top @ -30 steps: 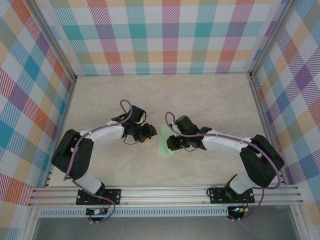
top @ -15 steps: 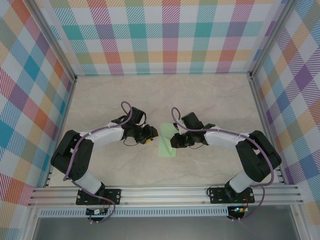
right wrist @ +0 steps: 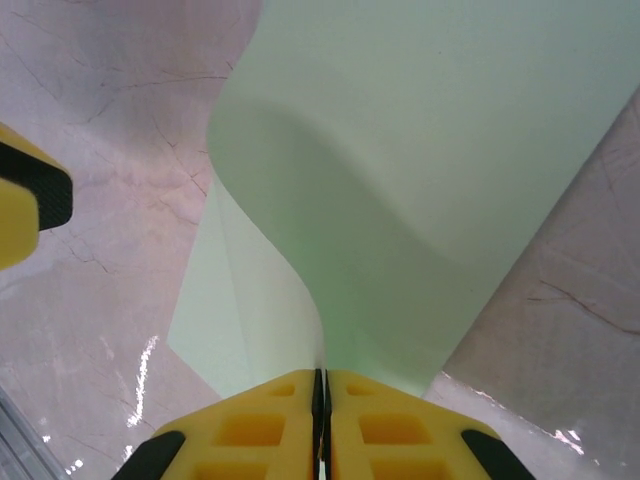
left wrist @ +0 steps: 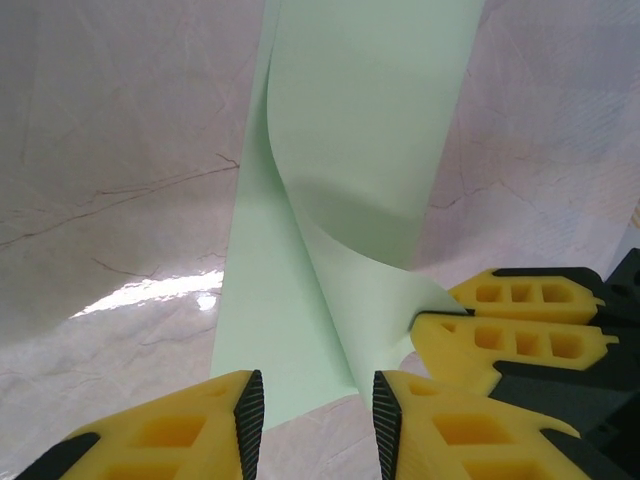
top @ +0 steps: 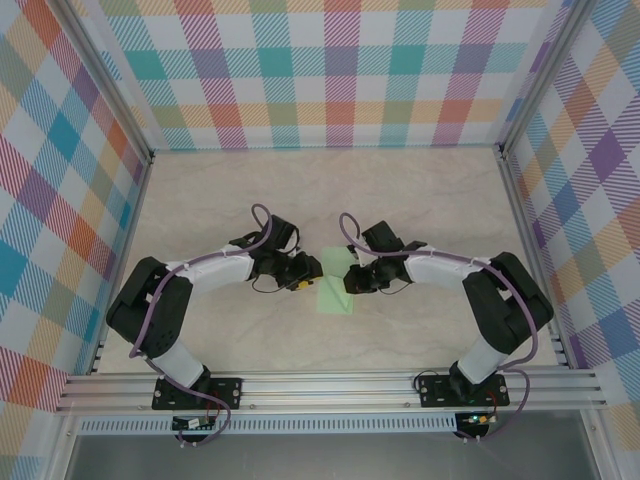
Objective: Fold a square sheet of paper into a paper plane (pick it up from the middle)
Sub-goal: Fold the triangle a second time at the center of the table.
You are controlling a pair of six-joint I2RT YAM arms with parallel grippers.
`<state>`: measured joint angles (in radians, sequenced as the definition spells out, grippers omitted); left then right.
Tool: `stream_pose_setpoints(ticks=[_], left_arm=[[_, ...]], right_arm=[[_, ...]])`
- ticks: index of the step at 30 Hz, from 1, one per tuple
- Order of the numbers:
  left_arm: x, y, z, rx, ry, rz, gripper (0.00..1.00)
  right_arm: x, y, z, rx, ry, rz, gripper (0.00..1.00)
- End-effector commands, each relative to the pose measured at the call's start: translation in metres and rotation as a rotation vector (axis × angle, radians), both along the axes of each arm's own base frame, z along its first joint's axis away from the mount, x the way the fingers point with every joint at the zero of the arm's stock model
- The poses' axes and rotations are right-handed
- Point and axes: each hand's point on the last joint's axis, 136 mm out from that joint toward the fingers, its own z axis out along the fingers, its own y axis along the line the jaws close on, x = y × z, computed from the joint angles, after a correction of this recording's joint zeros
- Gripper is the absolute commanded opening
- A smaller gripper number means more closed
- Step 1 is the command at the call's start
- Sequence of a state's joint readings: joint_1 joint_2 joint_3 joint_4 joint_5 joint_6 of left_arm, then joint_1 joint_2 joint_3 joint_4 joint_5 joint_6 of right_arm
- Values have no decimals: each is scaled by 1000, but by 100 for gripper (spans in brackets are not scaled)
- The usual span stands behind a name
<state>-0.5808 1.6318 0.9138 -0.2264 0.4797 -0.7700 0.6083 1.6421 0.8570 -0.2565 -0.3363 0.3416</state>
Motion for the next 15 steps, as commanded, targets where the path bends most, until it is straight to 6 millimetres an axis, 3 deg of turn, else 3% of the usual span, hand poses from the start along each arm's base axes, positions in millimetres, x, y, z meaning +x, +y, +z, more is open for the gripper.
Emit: stream_pose_setpoints(ticks=[1,15], left_arm=[[0,-11,5,-19,-14,-37,36],[-1,-21,0,-18,-11,-46,33]], right_arm=[[6,-4,-3,-31,-14,20,11],[13,-5,-9,-33,-22,38,11]])
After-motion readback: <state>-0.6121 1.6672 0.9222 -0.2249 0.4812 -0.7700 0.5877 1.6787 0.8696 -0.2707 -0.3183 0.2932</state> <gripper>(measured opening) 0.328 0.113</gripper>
